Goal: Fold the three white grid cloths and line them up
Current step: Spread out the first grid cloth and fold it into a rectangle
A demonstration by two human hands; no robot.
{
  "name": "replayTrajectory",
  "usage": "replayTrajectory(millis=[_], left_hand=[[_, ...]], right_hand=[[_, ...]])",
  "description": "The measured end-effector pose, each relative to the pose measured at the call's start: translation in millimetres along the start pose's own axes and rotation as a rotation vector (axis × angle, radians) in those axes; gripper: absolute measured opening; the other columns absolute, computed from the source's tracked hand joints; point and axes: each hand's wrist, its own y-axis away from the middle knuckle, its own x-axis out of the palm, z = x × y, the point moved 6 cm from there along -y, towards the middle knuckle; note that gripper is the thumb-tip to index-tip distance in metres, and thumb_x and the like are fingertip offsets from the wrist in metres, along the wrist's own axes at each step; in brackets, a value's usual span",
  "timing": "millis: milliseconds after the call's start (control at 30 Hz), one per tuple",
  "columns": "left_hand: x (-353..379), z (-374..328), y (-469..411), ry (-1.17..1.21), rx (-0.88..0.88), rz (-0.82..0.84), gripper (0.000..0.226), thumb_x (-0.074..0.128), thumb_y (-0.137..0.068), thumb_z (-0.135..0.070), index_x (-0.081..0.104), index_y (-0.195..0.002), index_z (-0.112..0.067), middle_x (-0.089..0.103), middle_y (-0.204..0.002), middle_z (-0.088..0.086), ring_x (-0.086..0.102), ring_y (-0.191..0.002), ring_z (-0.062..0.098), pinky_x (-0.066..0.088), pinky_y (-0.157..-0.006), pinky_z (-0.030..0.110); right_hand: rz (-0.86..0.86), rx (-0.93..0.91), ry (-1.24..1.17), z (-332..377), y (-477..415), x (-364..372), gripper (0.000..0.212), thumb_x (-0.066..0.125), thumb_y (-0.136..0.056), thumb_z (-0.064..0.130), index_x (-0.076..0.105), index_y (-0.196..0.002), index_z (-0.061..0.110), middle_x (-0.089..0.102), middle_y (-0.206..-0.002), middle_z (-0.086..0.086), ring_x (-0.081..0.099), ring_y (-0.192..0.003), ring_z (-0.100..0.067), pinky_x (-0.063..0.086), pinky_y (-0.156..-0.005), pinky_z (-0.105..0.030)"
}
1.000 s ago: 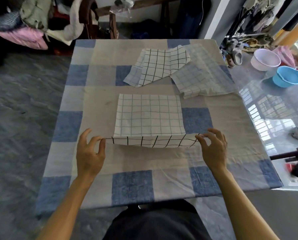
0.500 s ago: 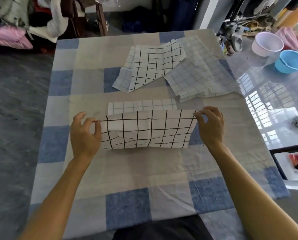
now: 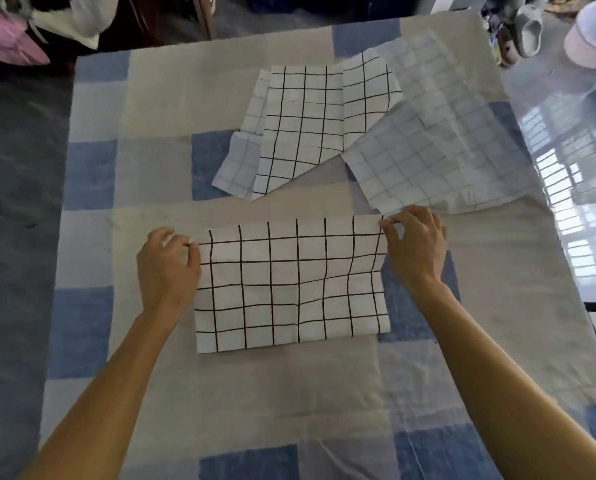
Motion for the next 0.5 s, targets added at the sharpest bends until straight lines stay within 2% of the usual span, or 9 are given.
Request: replayTrajectory(millis=[133, 233, 367, 500], left_hand=[[24.1, 7.7, -10.4, 0.025, -0.097, 0.069, 0.021, 0.06, -0.089, -0.016, 0.065, -0.103, -0.001, 0.048, -0.128, 0.019, 0.053, -0.108, 0.035, 0.044, -0.092, 0.043], [27.9, 6.5, -12.7, 0.114, -0.19, 0.038, 0.027, 0.06, -0.088, -0.014, 0.058, -0.114, -0.005, 0.043, -0.132, 0.015, 0.05, -0.114, 0.031, 0.043, -0.095, 0.04], [24.9, -20.8, 3.6, 0.167, 0.002, -0.004, 0.034, 0.058, -0.089, -0.012, 0.051, -0.121, -0.005, 0.043, -0.132, 0.02, 0.044, -0.122, 0.032, 0.039, -0.1, 0.043], [41.6, -52.2, 39.2, 0.179, 0.128, 0.151, 0.036, 0.055, -0.09, -0.017, 0.052, -0.124, -0.006, 0.043, -0.138, 0.017, 0.042, -0.125, 0.032, 0.034, -0.103, 0.04]], right_hand=[[0.003, 0.017, 0.02, -5.7, -6.3, 16.8, 0.026, 0.06, -0.09, 0.034, 0.068, -0.103, 0.013, 0.059, -0.117, -0.008, 0.046, -0.112, -0.027, 0.037, -0.099, -0.046], [-0.043, 0.015, 0.003, -3.1, -3.7, 19.6, 0.029, 0.059, -0.092, 0.037, 0.063, -0.112, 0.016, 0.055, -0.121, -0.007, 0.043, -0.115, -0.024, 0.035, -0.102, -0.042], [-0.031, -0.02, -0.034, 7.6, 9.9, 23.8, 0.034, 0.058, -0.092, 0.037, 0.059, -0.118, 0.015, 0.051, -0.124, -0.009, 0.042, -0.119, -0.024, 0.03, -0.105, -0.041], [0.034, -0.086, -0.041, 29.0, 38.0, 34.5, 0.033, 0.056, -0.093, 0.036, 0.058, -0.118, 0.015, 0.052, -0.124, -0.008, 0.043, -0.12, -0.025, 0.031, -0.105, -0.042]])
